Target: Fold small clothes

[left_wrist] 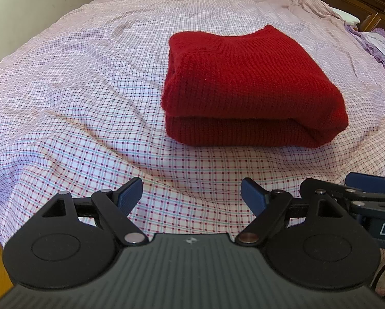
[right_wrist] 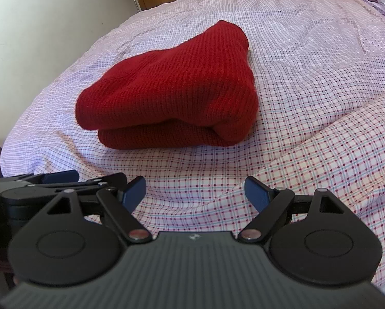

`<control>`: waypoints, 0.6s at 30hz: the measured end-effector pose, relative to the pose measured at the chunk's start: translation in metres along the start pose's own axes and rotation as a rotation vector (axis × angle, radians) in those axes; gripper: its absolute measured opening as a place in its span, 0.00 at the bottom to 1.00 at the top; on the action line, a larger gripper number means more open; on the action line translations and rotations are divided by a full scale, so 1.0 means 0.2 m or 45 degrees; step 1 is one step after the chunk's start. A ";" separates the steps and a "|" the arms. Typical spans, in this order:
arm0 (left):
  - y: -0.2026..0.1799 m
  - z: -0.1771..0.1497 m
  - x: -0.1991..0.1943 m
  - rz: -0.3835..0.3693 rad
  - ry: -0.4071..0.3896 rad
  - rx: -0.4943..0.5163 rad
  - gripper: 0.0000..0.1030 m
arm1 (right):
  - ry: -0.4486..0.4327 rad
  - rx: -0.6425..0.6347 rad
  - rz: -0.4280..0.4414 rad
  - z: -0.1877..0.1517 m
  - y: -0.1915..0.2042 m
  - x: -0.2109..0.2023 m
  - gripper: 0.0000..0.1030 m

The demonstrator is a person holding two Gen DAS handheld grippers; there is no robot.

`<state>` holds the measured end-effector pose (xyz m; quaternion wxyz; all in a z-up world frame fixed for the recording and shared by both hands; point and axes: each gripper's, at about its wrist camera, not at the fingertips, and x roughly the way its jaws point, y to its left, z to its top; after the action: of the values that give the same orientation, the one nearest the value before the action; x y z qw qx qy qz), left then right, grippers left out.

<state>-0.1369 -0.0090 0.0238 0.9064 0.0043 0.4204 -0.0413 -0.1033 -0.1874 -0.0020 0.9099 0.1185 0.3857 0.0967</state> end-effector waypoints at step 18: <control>-0.01 0.00 -0.01 -0.004 -0.006 0.006 0.84 | -0.002 0.000 0.001 0.00 0.00 0.00 0.82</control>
<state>-0.1386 -0.0101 0.0257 0.9073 0.0057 0.4183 -0.0436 -0.1027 -0.1883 -0.0018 0.9102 0.1187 0.3849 0.0968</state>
